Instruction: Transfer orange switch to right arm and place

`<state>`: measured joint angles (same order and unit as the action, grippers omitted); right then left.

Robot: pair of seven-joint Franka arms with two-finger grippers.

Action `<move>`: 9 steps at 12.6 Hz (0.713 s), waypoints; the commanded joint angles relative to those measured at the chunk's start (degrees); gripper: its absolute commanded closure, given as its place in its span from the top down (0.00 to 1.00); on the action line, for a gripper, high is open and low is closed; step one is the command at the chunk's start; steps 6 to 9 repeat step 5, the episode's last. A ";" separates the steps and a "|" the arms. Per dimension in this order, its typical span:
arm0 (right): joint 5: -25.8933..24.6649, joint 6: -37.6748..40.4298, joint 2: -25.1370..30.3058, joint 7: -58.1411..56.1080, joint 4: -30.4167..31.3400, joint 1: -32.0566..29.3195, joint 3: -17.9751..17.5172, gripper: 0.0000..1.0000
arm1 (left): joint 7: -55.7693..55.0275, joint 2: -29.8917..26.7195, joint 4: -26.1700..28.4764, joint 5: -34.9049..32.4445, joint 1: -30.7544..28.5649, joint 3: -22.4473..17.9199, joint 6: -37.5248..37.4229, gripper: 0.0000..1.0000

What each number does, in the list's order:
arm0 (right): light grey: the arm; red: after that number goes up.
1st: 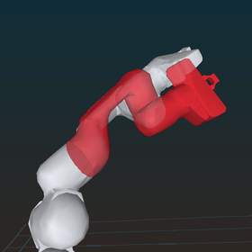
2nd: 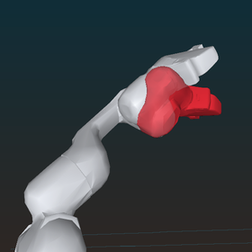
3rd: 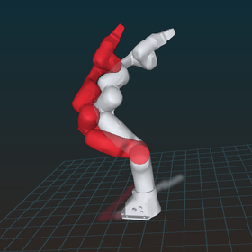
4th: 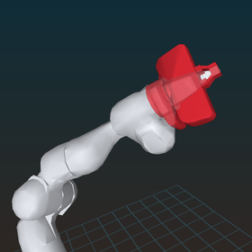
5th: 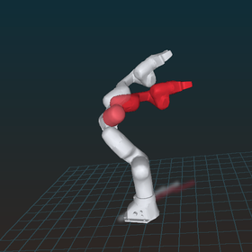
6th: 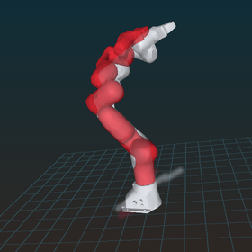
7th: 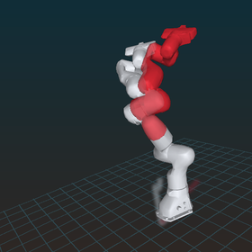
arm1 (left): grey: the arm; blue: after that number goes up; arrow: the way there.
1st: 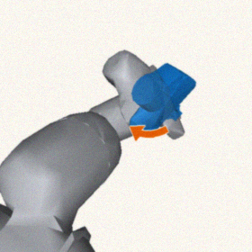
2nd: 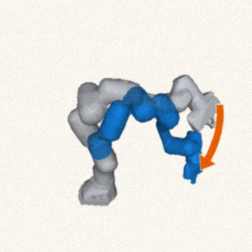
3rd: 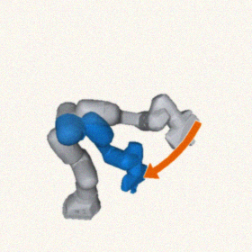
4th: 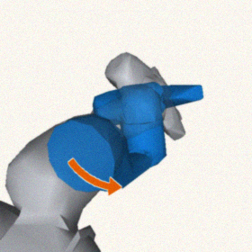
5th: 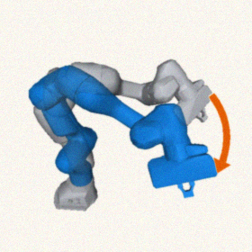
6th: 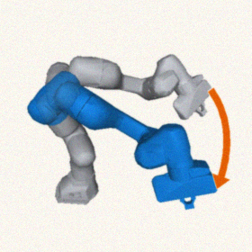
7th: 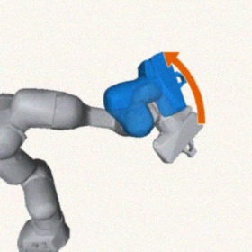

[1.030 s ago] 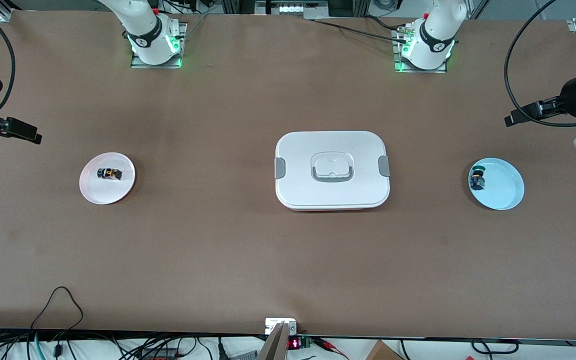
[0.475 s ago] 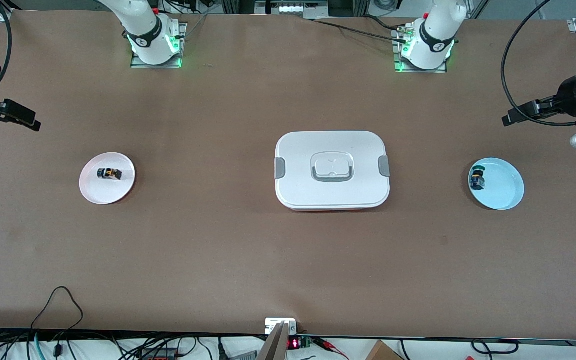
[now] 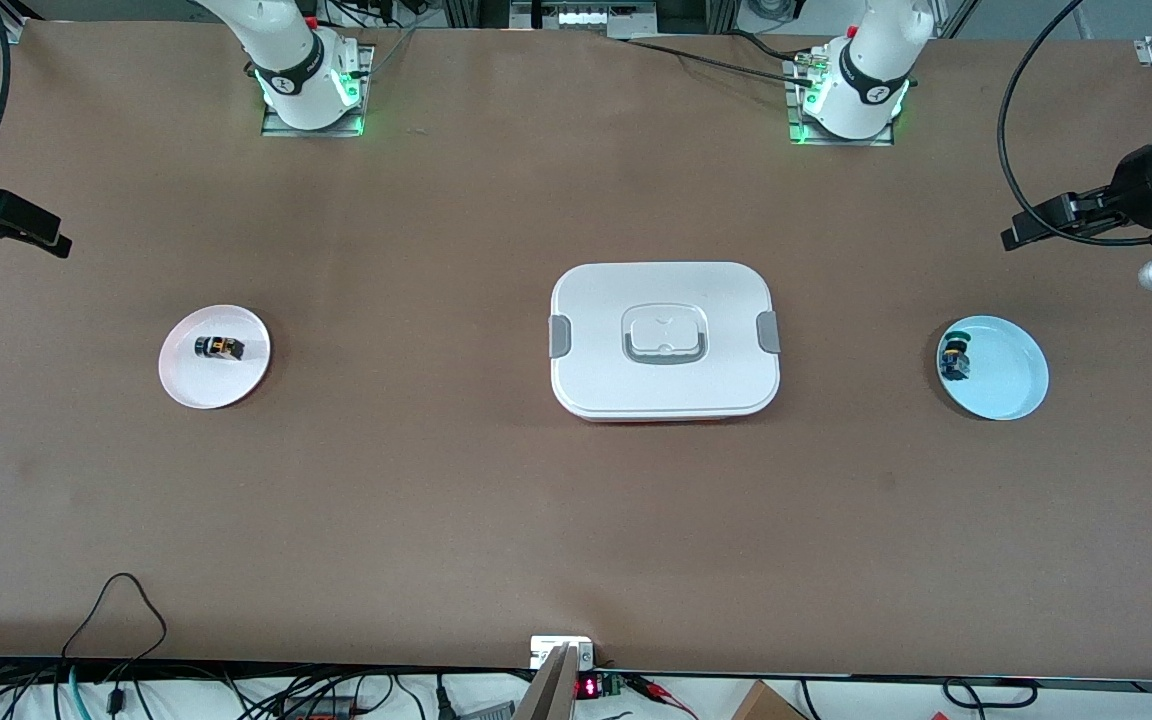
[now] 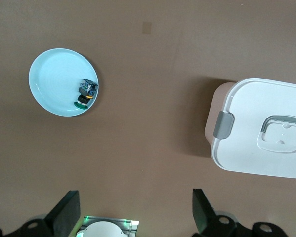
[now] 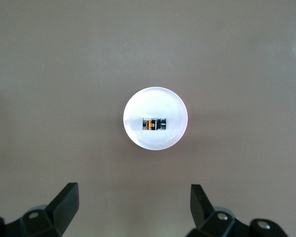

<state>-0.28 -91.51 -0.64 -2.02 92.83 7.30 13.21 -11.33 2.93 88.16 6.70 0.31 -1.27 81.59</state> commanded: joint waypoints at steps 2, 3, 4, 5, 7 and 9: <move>-0.16 1.24 -0.77 -0.09 -1.86 0.87 0.15 1.00 | 0.08 -0.37 -0.98 -1.34 0.30 1.01 0.32 1.00; -0.16 1.24 -0.68 -0.09 -1.86 0.88 0.23 1.00 | 0.08 -0.38 -0.80 -1.34 0.22 1.10 0.93 1.00; -0.16 1.33 -0.68 -0.18 -2.04 0.96 0.23 1.00 | 0.08 -0.38 -0.89 -1.34 0.22 1.10 1.03 1.00; -0.16 1.24 -0.68 -0.09 -2.04 0.96 0.23 1.00 | 0.08 -0.38 -0.89 -1.25 0.13 1.10 1.03 1.00; -0.16 1.24 -0.68 -0.09 -2.04 0.96 0.23 1.00 | 0.08 -0.38 -0.89 -1.25 0.13 1.10 1.03 1.00; -0.16 1.24 -0.68 -0.09 -2.04 0.96 0.23 1.00 | 0.08 -0.38 -0.89 -1.25 0.13 1.10 1.03 1.00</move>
